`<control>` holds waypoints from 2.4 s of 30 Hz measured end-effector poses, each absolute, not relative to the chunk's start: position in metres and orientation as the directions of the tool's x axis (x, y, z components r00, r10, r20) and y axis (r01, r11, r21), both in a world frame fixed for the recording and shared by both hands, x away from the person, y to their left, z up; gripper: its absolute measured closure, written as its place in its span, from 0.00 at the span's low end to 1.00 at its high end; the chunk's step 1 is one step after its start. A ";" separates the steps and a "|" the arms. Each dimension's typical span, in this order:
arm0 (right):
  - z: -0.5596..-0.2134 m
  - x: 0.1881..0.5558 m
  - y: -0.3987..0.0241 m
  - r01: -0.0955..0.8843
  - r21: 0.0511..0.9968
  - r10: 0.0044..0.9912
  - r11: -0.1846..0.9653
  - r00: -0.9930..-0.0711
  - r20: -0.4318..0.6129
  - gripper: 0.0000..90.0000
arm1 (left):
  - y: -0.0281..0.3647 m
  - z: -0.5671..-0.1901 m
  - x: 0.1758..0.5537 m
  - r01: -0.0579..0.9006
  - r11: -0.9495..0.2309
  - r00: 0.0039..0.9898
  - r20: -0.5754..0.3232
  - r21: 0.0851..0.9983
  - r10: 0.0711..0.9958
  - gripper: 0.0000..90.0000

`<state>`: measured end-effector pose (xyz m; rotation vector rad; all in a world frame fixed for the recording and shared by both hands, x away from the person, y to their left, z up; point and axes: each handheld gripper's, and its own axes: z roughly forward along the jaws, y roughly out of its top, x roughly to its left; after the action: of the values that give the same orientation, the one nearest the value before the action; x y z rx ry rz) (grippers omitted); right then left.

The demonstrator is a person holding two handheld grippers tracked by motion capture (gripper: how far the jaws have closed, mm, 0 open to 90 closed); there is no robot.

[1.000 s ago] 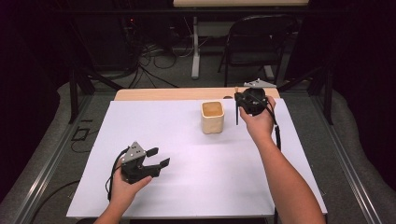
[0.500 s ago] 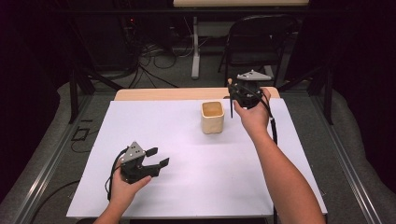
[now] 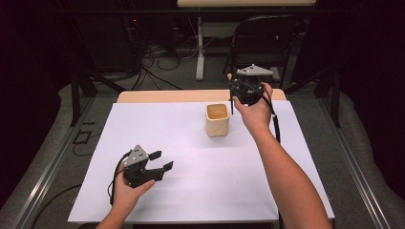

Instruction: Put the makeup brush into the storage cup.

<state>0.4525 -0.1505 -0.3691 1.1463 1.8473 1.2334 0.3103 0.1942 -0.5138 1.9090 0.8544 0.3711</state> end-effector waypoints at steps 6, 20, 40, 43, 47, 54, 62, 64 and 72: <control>-0.367 0.454 -0.143 0.309 0.933 0.903 0.184 -0.429 -0.036 0.93 | 0.194 -0.514 0.310 0.402 -0.281 0.708 -0.101 0.871 0.699 0.39; -0.362 0.455 -0.123 0.295 0.936 0.892 0.191 -0.450 -0.040 0.93 | 0.195 -0.514 0.310 0.404 -0.276 0.706 -0.105 0.872 0.700 0.39; -0.367 0.459 -0.118 0.300 0.932 0.890 0.201 -0.455 -0.046 0.93 | 0.196 -0.514 0.311 0.404 -0.276 0.706 -0.106 0.872 0.700 0.39; -0.368 0.459 -0.117 0.299 0.933 0.889 0.202 -0.455 -0.046 0.93 | 0.196 -0.514 0.311 0.403 -0.275 0.706 -0.105 0.873 0.700 0.39; -0.369 0.460 -0.116 0.298 0.932 0.889 0.204 -0.456 -0.049 0.93 | 0.197 -0.514 0.311 0.403 -0.271 0.704 -0.107 0.874 0.702 0.39; -0.373 0.462 -0.115 0.303 0.930 0.889 0.208 -0.456 -0.050 0.93 | 0.197 -0.514 0.311 0.402 -0.276 0.705 -0.103 0.873 0.701 0.39; -0.382 0.465 -0.114 0.313 0.927 0.890 0.207 -0.455 -0.045 0.93 | 0.198 -0.515 0.312 0.405 -0.274 0.704 -0.106 0.873 0.703 0.39; -0.386 0.466 -0.115 0.319 0.925 0.891 0.207 -0.452 -0.043 0.93 | 0.198 -0.515 0.312 0.406 -0.275 0.702 -0.105 0.872 0.704 0.39; -0.396 0.468 -0.115 0.330 0.920 0.891 0.209 -0.453 -0.040 0.93 | 0.198 -0.516 0.313 0.404 -0.278 0.704 -0.103 0.871 0.703 0.39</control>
<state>0.4683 -0.1148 -0.3955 1.1298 1.8982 1.2250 0.3125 0.1979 -0.5157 1.9086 0.8582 0.3728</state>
